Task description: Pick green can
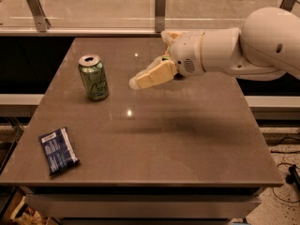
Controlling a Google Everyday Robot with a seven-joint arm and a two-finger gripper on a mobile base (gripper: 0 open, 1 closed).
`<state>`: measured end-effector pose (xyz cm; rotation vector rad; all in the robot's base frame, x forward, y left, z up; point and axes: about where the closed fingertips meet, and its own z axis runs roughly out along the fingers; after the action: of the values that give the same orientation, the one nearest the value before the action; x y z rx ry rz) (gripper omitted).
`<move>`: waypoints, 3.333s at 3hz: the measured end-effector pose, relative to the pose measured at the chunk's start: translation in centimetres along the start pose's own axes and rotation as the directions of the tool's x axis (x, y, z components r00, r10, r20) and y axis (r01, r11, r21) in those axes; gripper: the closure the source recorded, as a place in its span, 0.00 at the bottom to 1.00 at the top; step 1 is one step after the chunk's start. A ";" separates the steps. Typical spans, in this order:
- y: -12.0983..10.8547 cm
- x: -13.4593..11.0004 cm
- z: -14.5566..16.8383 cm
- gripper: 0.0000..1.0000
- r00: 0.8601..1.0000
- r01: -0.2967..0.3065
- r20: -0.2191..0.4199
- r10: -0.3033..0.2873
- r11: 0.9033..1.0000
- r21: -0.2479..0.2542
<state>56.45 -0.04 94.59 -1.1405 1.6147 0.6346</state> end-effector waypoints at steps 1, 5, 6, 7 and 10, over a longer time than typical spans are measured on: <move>0.5 -0.2 2.4 0.00 1.000 0.001 0.026 -0.001 1.000 -0.021; 2.9 0.0 9.8 0.00 0.993 -0.084 0.078 0.084 0.996 -0.004; 4.4 -0.4 11.5 0.00 0.992 -0.091 0.089 0.092 0.996 -0.019; 6.0 -0.8 13.3 0.00 0.991 -0.091 0.097 0.096 0.995 -0.047; 7.4 -1.3 14.9 0.41 0.990 -0.087 0.103 0.095 0.993 -0.079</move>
Offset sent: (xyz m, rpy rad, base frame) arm 0.0191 0.0591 -0.0240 0.0724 0.0049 0.0284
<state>56.20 15.89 89.70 -1.0727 1.5694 0.8078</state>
